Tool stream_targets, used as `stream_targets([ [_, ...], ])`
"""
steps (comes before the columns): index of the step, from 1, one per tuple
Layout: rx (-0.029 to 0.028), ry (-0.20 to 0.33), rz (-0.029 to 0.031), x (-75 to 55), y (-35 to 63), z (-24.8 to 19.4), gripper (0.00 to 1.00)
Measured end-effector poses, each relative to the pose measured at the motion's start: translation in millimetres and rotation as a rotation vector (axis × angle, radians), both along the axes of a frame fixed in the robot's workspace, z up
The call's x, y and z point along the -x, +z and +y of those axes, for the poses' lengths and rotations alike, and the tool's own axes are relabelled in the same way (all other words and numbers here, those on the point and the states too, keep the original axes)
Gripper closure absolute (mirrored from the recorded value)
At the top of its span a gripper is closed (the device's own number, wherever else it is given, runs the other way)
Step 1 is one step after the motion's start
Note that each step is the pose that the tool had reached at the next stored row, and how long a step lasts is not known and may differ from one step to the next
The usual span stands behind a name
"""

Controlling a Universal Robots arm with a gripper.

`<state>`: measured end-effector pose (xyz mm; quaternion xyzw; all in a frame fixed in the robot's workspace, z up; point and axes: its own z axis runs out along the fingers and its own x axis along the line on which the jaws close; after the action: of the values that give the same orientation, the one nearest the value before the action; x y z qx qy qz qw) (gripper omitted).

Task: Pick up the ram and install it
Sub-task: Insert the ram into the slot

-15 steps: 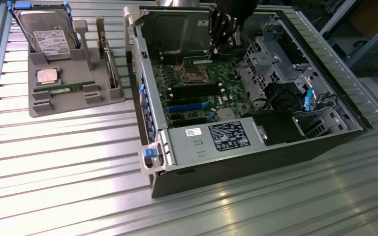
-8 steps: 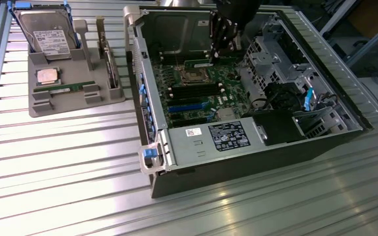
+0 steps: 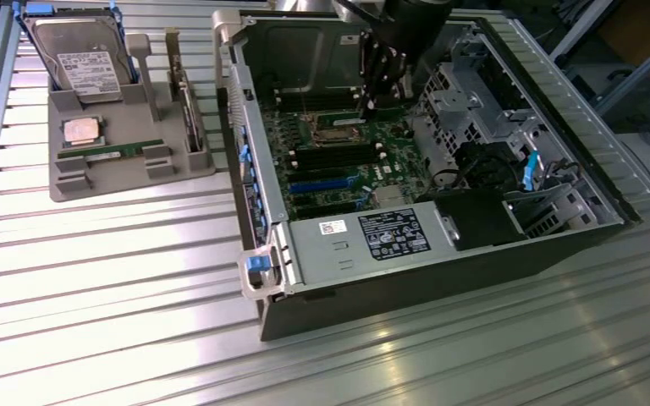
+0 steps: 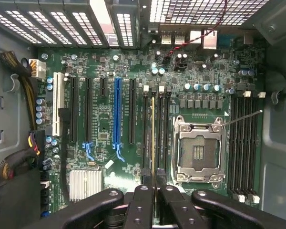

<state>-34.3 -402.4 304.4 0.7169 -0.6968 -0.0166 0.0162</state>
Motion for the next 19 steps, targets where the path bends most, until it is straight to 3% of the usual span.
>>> stream_targets([
  [11,0.0001,-0.020,0.0000,3.0,-17.5,-6.2,0.88],
  [19,0.0002,-0.019,0.0000,7.9,-30.7,-6.3,0.88],
])
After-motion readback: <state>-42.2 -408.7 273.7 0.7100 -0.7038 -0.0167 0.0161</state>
